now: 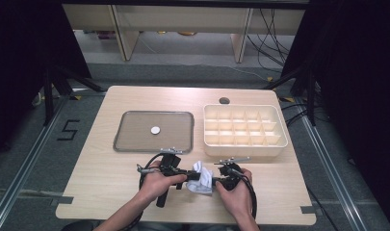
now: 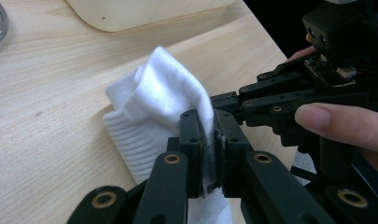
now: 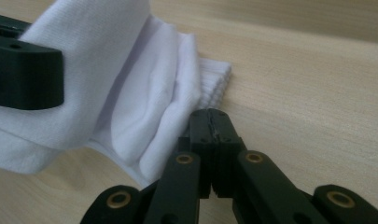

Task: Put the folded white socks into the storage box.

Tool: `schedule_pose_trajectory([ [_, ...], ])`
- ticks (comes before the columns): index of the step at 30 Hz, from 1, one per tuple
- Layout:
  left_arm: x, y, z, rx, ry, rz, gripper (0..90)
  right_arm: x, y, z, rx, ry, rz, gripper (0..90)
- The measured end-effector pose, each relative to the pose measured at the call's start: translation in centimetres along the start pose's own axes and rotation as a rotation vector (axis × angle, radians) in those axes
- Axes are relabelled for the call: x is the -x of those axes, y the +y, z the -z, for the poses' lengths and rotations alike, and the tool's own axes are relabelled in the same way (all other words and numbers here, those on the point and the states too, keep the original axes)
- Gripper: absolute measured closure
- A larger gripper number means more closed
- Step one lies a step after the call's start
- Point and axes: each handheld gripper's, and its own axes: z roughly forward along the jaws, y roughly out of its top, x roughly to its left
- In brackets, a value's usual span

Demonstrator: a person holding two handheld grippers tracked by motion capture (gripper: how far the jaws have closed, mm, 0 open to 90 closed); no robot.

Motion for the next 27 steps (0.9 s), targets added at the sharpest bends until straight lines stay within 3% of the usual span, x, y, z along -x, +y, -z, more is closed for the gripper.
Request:
schedule_pose_trajectory([
  [10, 0.1, 0.0, 0.0, 0.009, 0.018, -0.002, 82.5, -0.5, 0.1, -0.2, -0.012, -0.008, -0.016, 89.6],
  [14, 0.1, 0.0, 0.0, 0.006, 0.017, -0.006, 82.5, -0.4, 0.0, -0.2, 0.013, 0.012, 0.049, 90.0],
  [16, 0.1, 0.0, 0.0, 0.006, 0.016, -0.004, 82.5, -0.7, 0.0, -0.3, 0.006, -0.009, 0.019, 90.0],
  [20, 0.1, 0.1, -0.1, -0.001, 0.01, -0.01, 82.5, -0.8, 0.0, -0.4, 0.005, -0.011, 0.024, 90.0],
  [23, 0.1, 0.1, -0.2, 0.0, 0.017, -0.007, 82.5, -1.0, -0.2, -0.6, 0.005, 0.018, 0.037, 90.0],
  [27, 0.1, 0.1, -0.3, -0.004, 0.015, -0.01, 82.4, -1.5, -0.4, -0.9, -0.004, -0.002, 0.038, 90.0],
])
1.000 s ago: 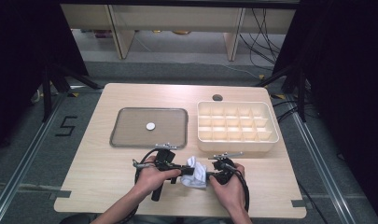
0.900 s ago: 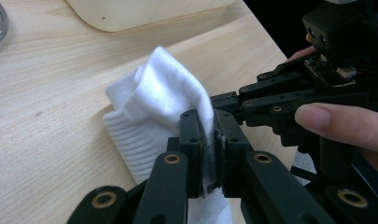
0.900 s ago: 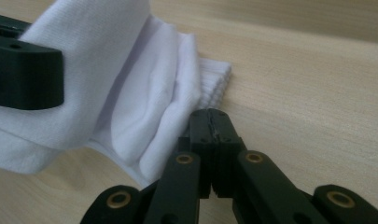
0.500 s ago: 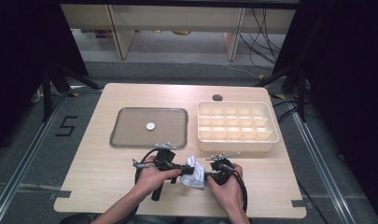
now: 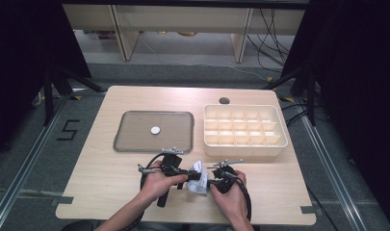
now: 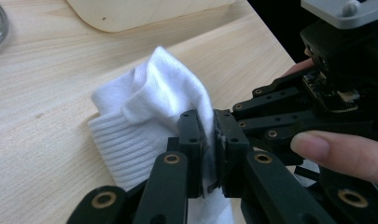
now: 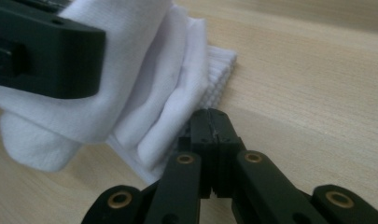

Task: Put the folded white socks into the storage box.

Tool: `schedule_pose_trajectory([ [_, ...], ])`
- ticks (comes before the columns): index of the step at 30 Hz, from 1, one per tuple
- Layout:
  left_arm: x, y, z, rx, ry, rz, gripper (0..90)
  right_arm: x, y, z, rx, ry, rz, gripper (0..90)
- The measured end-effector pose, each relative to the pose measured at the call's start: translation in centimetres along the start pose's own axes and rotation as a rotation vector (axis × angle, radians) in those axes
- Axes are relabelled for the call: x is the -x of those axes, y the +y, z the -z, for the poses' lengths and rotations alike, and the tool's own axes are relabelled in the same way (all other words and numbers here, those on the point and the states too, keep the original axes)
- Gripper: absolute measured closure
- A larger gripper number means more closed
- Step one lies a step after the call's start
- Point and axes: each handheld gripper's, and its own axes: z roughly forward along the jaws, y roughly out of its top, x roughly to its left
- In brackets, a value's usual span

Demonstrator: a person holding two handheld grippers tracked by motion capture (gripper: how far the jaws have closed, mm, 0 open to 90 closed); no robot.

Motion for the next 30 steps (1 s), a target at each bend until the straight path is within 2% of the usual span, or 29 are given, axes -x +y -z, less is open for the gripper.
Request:
schedule_pose_trajectory([
  [1, 0.0, 0.0, 0.0, -0.001, 0.0, -0.003, 82.4, 0.0, 0.0, -0.1, 0.005, 0.004, 0.022, 90.0],
  [3, 0.0, 0.0, -0.1, 0.004, 0.014, 0.002, 82.3, -0.2, 0.0, -0.1, 0.012, 0.021, 0.024, 89.9],
  [4, 0.0, 0.0, -0.1, 0.004, 0.014, 0.002, 82.2, -0.2, 0.0, -0.1, 0.012, 0.021, 0.024, 89.9],
  [5, 0.0, 0.0, -0.1, -0.005, 0.02, -0.001, 82.2, -0.2, 0.0, 0.0, 0.003, 0.002, 0.025, 89.8],
  [6, 0.0, 0.0, -0.1, -0.002, 0.015, -0.002, 82.2, -0.4, 0.1, 0.0, 0.001, 0.019, 0.015, 89.8],
  [10, -0.1, 0.0, -0.1, -0.001, 0.023, -0.006, 81.8, -0.6, 0.1, 0.0, 0.008, 0.027, 0.016, 89.6],
  [11, -0.1, 0.0, -0.1, -0.004, 0.026, -0.009, 81.7, -0.6, 0.1, -0.1, 0.003, 0.023, 0.041, 89.6],
  [12, -0.1, 0.0, -0.1, -0.01, 0.021, -0.012, 81.6, -0.8, 0.2, -0.1, 0.001, 0.044, 0.015, 89.6],
  [13, -0.1, 0.0, -0.2, -0.008, 0.027, -0.015, 81.4, -1.0, 0.2, -0.1, 0.001, 0.032, 0.013, 89.6],
  [15, -0.1, -0.1, -0.2, -0.014, 0.034, -0.026, 81.1, -0.9, 0.1, -0.3, 0.001, 0.015, 0.04, 89.2],
  [16, 0.0, -0.1, -0.3, -0.011, 0.045, -0.027, 81.0, -1.1, 0.1, -0.3, -0.008, 0.034, 0.017, 88.9],
  [17, 0.0, -0.2, -0.3, -0.02, 0.038, -0.032, 80.9, -1.1, 0.1, -0.4, -0.01, 0.033, 0.019, 88.3],
  [18, 0.1, -0.2, -0.4, -0.013, 0.052, -0.033, 81.0, -1.1, 0.1, -0.5, -0.003, 0.041, 0.031, 87.7],
  [19, 0.1, -0.2, -0.5, -0.013, 0.061, -0.037, 81.0, -1.1, 0.1, -0.4, -0.015, 0.036, 0.012, 86.8],
  [20, 0.1, -0.2, -0.5, -0.014, 0.061, -0.041, 81.1, -0.9, 0.1, -0.3, -0.005, 0.054, 0.029, 85.9],
  [21, 0.1, -0.2, -0.4, -0.02, 0.055, -0.043, 81.2, -0.7, 0.2, -0.2, -0.005, 0.058, 0.025, 84.8],
  [22, 0.1, -0.2, -0.4, -0.021, 0.062, -0.05, 81.1, -0.5, 0.4, 0.2, 0.002, 0.074, 0.006, 84.3],
  [23, 0.1, -0.2, -0.5, -0.021, 0.06, -0.056, 81.2, -0.2, 0.5, 0.5, 0.014, 0.064, 0.005, 83.8],
  [25, 0.1, -0.3, -0.5, -0.025, 0.055, -0.054, 81.2, 0.2, 1.1, 1.4, 0.051, 0.059, -0.043, 81.5],
  [26, 0.2, -0.3, -0.6, -0.018, 0.069, -0.056, 81.1, 0.5, 1.5, 1.7, 0.092, 0.068, -0.042, 80.4],
  [27, 0.2, -0.3, -0.6, -0.023, 0.066, -0.058, 81.1, 0.5, 1.8, 2.0, 0.094, 0.069, -0.075, 79.0],
  [28, 0.2, -0.3, -0.6, -0.023, 0.066, -0.058, 81.1, 0.6, 2.1, 2.2, 0.114, 0.074, -0.084, 77.5],
  [29, 0.2, -0.3, -0.6, -0.024, 0.067, -0.063, 81.1, 0.7, 2.6, 2.5, 0.146, 0.102, -0.09, 76.3],
  [30, 0.2, -0.3, -0.6, -0.026, 0.07, -0.065, 81.1, 0.8, 2.9, 2.6, 0.147, 0.098, -0.095, 75.6],
])
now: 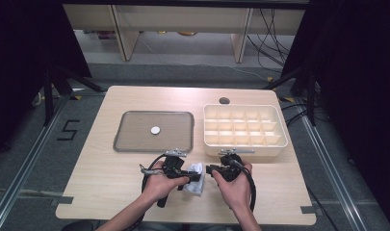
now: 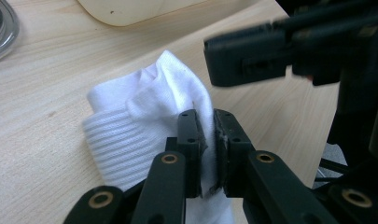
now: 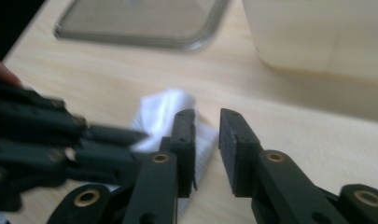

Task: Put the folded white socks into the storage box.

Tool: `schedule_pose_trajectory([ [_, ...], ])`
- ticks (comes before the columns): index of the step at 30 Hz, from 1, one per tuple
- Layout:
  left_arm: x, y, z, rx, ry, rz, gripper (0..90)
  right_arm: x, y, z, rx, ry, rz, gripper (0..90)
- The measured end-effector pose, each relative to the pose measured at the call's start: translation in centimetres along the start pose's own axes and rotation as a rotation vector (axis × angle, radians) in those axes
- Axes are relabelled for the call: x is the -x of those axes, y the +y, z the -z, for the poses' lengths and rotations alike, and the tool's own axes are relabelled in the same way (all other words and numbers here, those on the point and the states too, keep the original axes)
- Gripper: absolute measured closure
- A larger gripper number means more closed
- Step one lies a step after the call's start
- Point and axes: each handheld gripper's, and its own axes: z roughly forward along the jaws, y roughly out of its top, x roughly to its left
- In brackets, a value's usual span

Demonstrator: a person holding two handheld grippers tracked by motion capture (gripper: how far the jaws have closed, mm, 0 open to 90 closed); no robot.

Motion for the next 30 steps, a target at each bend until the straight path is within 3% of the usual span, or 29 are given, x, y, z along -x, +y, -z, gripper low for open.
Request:
schedule_pose_trajectory([
  [2, 0.0, 0.0, -0.1, -0.002, -0.003, 0.0, 81.1, -0.2, 0.6, -0.1, 0.017, 0.032, -0.02, 73.8],
  [4, 0.1, -0.1, -0.1, -0.003, -0.002, -0.002, 81.1, -0.4, 1.0, -0.4, 0.025, 0.056, 0.0, 72.5],
  [7, 0.1, -0.1, -0.1, -0.005, -0.003, -0.006, 81.1, -0.9, 1.2, -0.8, -0.003, 0.076, -0.05, 72.9],
  [8, 0.1, -0.1, -0.1, -0.007, -0.007, -0.007, 81.0, -0.6, 1.2, -1.1, -0.001, 0.071, -0.011, 74.1],
  [10, 0.1, -0.1, -0.2, -0.008, -0.009, -0.007, 81.1, -0.6, 1.1, -1.4, -0.007, 0.07, -0.014, 76.5],
  [11, 0.2, -0.1, -0.2, -0.006, -0.002, -0.005, 81.1, -0.6, 0.9, -1.7, -0.02, 0.066, -0.009, 83.8],
  [12, 0.2, -0.2, -0.3, -0.01, 0.001, -0.006, 81.1, -0.8, 0.8, -1.6, -0.044, 0.051, -0.027, 85.6],
  [13, 0.2, -0.2, -0.3, -0.01, 0.001, -0.006, 81.0, -0.7, 0.7, -1.8, -0.025, 0.069, 0.004, 86.7],
  [14, 0.3, -0.2, -0.3, -0.01, 0.005, -0.011, 81.0, -1.1, 0.6, -1.6, -0.052, 0.044, -0.038, 87.2],
  [16, 0.3, -0.2, -0.3, -0.004, 0.004, -0.013, 80.7, -1.2, 0.7, -1.6, -0.064, 0.019, -0.039, 87.4],
  [19, 0.5, -0.2, 0.1, -0.004, -0.003, -0.023, 77.6, -0.9, 0.7, -1.6, -0.067, 0.025, -0.009, 87.6],
  [20, 0.7, -0.2, 0.3, 0.006, 0.002, -0.023, 75.9, -1.3, 0.7, -1.7, -0.065, 0.027, -0.06, 87.6],
  [21, 0.9, -0.1, 0.6, 0.011, 0.007, -0.041, 74.6, -0.9, 0.7, -1.7, -0.059, 0.014, -0.023, 87.6],
  [22, 1.3, -0.2, 1.0, 0.017, 0.015, -0.056, 73.7, -0.9, 0.7, -1.8, -0.051, 0.042, -0.038, 87.6],
  [25, 1.9, -0.6, 1.9, 0.022, 0.013, -0.079, 73.0, -0.6, 0.6, -1.8, -0.039, 0.053, -0.006, 87.6],
  [26, 2.0, -0.8, 2.1, 0.02, 0.002, -0.08, 73.0, -0.7, 0.6, -1.7, -0.055, 0.037, -0.034, 87.6],
  [29, 2.3, -1.3, 2.5, 0.019, -0.008, -0.084, 73.7, -0.7, 0.5, -1.8, -0.052, 0.034, -0.042, 87.6],
  [30, 2.5, -1.5, 2.5, 0.021, 0.006, -0.084, 74.4, -0.8, 0.5, -1.9, -0.064, 0.012, -0.05, 87.6],
])
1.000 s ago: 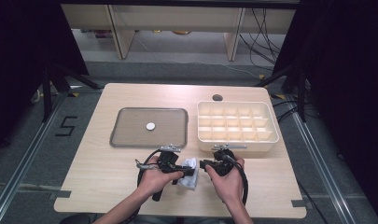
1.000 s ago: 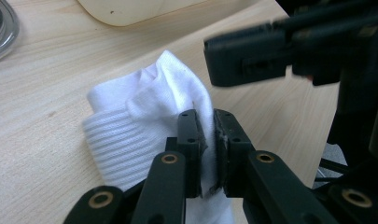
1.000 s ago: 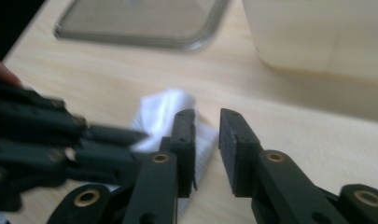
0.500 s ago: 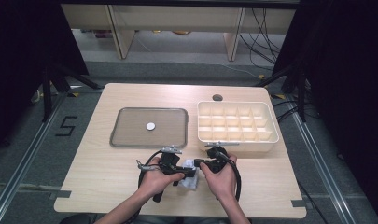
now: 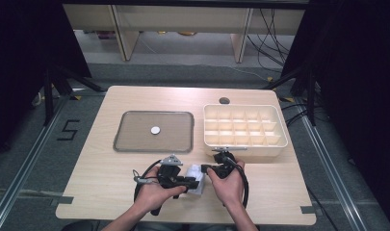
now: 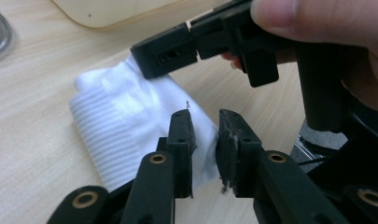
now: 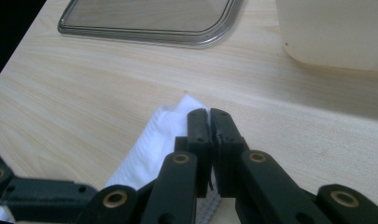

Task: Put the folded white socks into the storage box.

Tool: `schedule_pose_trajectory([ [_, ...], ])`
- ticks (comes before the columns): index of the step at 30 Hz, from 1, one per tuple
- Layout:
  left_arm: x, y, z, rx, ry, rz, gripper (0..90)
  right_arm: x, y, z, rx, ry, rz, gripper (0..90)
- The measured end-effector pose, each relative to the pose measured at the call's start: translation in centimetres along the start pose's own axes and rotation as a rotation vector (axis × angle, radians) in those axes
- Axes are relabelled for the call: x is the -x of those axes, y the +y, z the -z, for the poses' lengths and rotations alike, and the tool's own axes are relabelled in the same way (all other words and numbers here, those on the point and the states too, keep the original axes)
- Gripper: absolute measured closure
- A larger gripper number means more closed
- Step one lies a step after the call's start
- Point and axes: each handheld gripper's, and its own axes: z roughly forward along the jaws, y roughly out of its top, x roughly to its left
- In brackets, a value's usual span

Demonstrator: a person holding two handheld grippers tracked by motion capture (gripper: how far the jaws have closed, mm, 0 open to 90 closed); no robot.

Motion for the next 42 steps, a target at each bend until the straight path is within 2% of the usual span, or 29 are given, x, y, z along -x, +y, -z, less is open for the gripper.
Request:
schedule_pose_trajectory([
  [2, -0.1, -0.3, -0.3, -0.016, -0.017, 0.0, 76.8, -0.1, 0.0, -0.1, 0.002, 0.001, -0.018, 87.6],
  [3, -0.1, -0.4, -0.5, -0.019, -0.006, 0.001, 78.0, 0.0, 0.0, -0.1, 0.0, -0.001, -0.015, 87.6],
  [4, -0.2, -0.6, -0.7, -0.028, -0.02, -0.002, 79.3, 0.1, 0.0, -0.1, 0.003, -0.009, -0.008, 87.6],
  [8, -0.1, -0.9, -1.3, -0.045, -0.016, -0.005, 83.0, 0.2, -0.1, -0.3, -0.005, -0.021, -0.008, 87.6],
  [9, 0.0, -1.0, -1.4, -0.056, -0.001, -0.001, 83.3, 0.2, -0.2, -0.3, -0.001, -0.009, -0.001, 87.6],
  [10, -0.1, -1.1, -1.6, -0.054, -0.009, -0.008, 83.5, -0.2, -0.2, -0.3, -0.019, -0.01, -0.044, 87.6],
  [11, -0.2, -1.1, -1.6, -0.059, -0.015, -0.005, 83.7, 0.1, -0.2, -0.4, -0.012, -0.019, -0.015, 87.5],
  [12, -0.2, -1.2, -1.7, -0.06, -0.011, -0.007, 83.8, 0.4, -0.3, -0.6, 0.002, 0.001, 0.024, 87.6],
  [13, -0.1, -1.3, -1.7, -0.063, -0.002, -0.013, 83.9, 0.5, -0.3, -0.5, -0.014, -0.023, 0.035, 87.5],
  [14, -0.1, -1.3, -1.7, -0.063, -0.002, -0.013, 83.9, 0.5, -0.3, -0.5, -0.014, -0.023, 0.035, 87.5],
  [15, -0.1, -1.3, -1.8, -0.066, -0.008, -0.019, 83.9, 0.1, -0.3, -0.6, -0.016, -0.035, -0.014, 87.5],
  [16, -0.1, -1.4, -2.0, -0.06, -0.004, -0.021, 84.0, 0.5, -0.4, -0.7, -0.008, -0.034, 0.03, 87.5],
  [18, 0.0, -1.5, -2.1, -0.057, 0.007, -0.024, 84.0, 0.4, -0.5, -0.8, -0.012, -0.026, 0.017, 87.4],
  [19, -0.1, -1.5, -2.1, -0.062, 0.004, -0.024, 84.0, 0.7, -0.5, -0.9, -0.009, -0.032, 0.044, 87.3],
  [20, -0.1, -1.5, -2.1, -0.064, -0.001, -0.02, 84.0, 0.8, -0.6, -1.0, -0.01, -0.038, 0.046, 87.1],
  [21, -0.2, -1.5, -2.1, -0.071, -0.008, -0.02, 84.0, 0.7, -0.6, -1.0, -0.011, -0.022, 0.018, 86.8],
  [22, -0.1, -1.6, -2.2, -0.058, 0.006, -0.015, 84.0, 0.9, -0.7, -1.1, -0.016, -0.038, 0.039, 86.4],
  [23, -0.1, -1.6, -2.2, -0.061, 0.003, -0.016, 84.0, 0.7, -0.6, -1.2, -0.019, -0.046, 0.011, 86.0],
  [24, -0.2, -1.5, -2.2, -0.066, 0.0, -0.024, 83.9, 0.7, -0.7, -1.1, -0.018, -0.044, 0.013, 85.1],
  [28, -0.1, -1.5, -2.1, -0.057, 0.001, -0.026, 83.7, 0.9, -0.4, -0.7, -0.014, -0.046, 0.005, 73.8],
  [29, -0.2, -1.5, -2.1, -0.064, -0.013, -0.026, 83.6, 0.8, -0.4, -0.6, -0.005, -0.046, -0.002, 70.8],
  [31, -0.2, -1.5, -2.1, -0.066, -0.012, -0.027, 83.6, 0.9, -0.2, 0.0, 0.009, -0.023, -0.018, 64.6],
  [32, -0.1, -1.5, -2.0, -0.065, 0.007, -0.031, 83.5, 0.9, -0.1, 0.3, 0.015, -0.007, -0.025, 61.6],
  [36, -0.2, -1.6, -2.2, -0.055, -0.007, -0.028, 83.4, 0.8, -0.2, 0.6, 0.016, -0.009, -0.048, 54.4],
  [37, -0.2, -1.6, -2.2, -0.055, -0.007, -0.029, 83.4, 0.9, -0.3, 0.6, 0.014, 0.011, -0.057, 53.4],
  [38, -0.2, -1.6, -2.1, -0.055, -0.007, -0.029, 83.3, 1.1, -0.4, 0.4, 0.041, 0.057, -0.027, 52.3],
  [39, -0.2, -1.6, -2.1, -0.057, -0.006, -0.032, 83.3, 1.2, -0.5, 0.2, 0.035, 0.065, -0.03, 51.8],
  [41, -0.1, -1.6, -2.1, -0.052, -0.001, -0.032, 83.2, 1.0, -0.6, 0.1, 0.001, 0.038, -0.074, 50.7],
  [42, -0.1, -1.6, -2.0, -0.052, -0.003, -0.032, 83.1, 0.6, -0.6, 0.1, -0.016, 0.052, -0.113, 50.1],
])
